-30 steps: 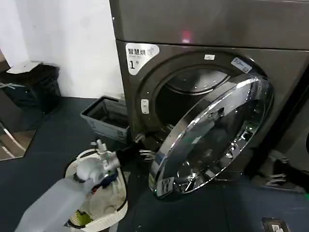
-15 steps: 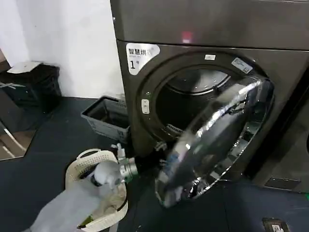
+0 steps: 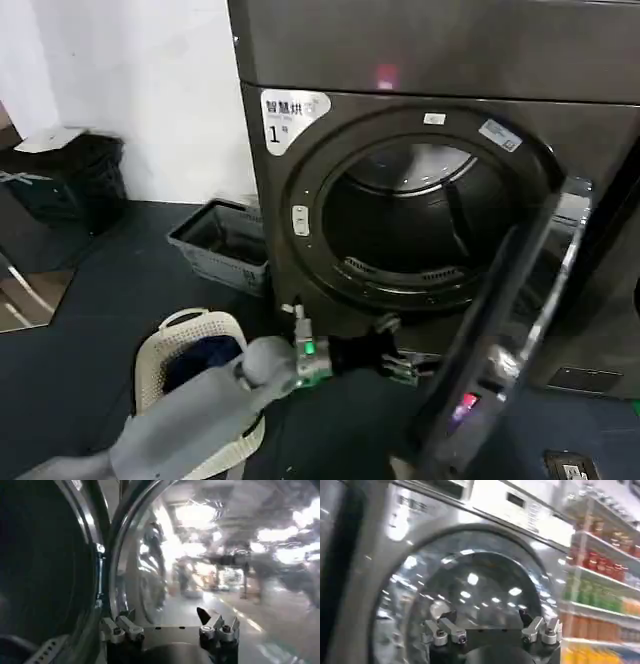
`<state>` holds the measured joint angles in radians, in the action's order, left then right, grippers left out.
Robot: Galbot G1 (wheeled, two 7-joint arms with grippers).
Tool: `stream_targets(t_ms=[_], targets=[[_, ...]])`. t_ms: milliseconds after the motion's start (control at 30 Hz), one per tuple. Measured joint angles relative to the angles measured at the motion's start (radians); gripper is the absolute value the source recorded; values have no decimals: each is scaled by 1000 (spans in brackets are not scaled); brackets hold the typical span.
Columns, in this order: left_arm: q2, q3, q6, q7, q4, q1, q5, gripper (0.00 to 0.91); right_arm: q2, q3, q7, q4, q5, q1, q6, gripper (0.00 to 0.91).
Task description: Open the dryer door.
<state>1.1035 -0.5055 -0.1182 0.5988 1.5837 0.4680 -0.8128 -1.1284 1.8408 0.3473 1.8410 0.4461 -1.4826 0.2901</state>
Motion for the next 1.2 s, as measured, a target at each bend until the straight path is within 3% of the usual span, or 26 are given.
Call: stream_targets(t_ms=[100,400,567,1200], targets=[[29,-34,2,-8,-14,-28,-17,907,-9,60,-86,9,-7,-18,27,907],[124,-127,3,-57,-65,-111,-19,907,-55,132,-277,27,-80,-39,-5,907],[182,-185,6,-96,-106,-162,-40,907,-79,166,-291,31,-128,-50,-3,907],[430,-279,-93,-177,-307,-268,24,907,-63,218,-281,37,-125,-77,-13,907]])
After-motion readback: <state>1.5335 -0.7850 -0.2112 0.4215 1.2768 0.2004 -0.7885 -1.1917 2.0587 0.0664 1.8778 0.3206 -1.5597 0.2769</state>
